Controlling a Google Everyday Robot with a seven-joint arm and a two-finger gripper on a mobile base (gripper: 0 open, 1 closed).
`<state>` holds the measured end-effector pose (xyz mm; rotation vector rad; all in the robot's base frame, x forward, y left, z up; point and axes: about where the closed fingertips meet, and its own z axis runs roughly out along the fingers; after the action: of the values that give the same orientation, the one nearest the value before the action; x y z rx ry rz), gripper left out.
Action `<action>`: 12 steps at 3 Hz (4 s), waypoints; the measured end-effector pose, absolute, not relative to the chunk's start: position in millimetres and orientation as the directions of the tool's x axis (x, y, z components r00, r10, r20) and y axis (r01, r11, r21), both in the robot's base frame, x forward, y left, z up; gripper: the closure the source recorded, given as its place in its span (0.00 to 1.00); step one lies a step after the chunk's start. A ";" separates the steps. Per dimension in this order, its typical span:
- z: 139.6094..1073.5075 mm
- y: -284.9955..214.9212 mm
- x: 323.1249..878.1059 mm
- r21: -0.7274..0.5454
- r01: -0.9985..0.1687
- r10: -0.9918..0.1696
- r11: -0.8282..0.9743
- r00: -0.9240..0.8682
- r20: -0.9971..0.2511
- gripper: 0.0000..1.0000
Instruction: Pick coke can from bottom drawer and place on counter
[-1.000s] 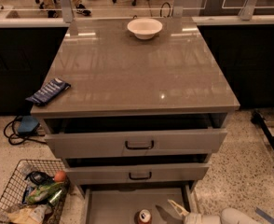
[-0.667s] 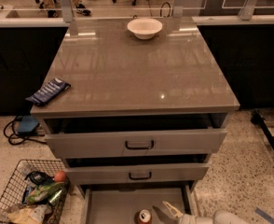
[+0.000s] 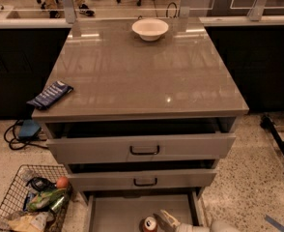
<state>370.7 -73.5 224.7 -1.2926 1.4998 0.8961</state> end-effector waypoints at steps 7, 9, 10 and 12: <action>175.9 -25.5 390.4 0.013 -0.988 -0.169 0.154 -0.039 -0.985 0.96; 182.5 -16.3 392.6 0.002 -0.991 -0.168 0.137 -0.026 -0.986 1.00; 209.1 -19.9 401.4 -0.041 -0.988 -0.196 0.146 0.012 -0.980 1.00; 297.4 -43.9 405.6 -0.135 -0.977 -0.244 0.163 0.093 -0.965 1.00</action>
Offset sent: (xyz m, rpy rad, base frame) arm 0.0347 0.0344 -0.0443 0.0884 0.0205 -0.0104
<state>405.6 -43.9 297.4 -1.2941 1.3709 0.8693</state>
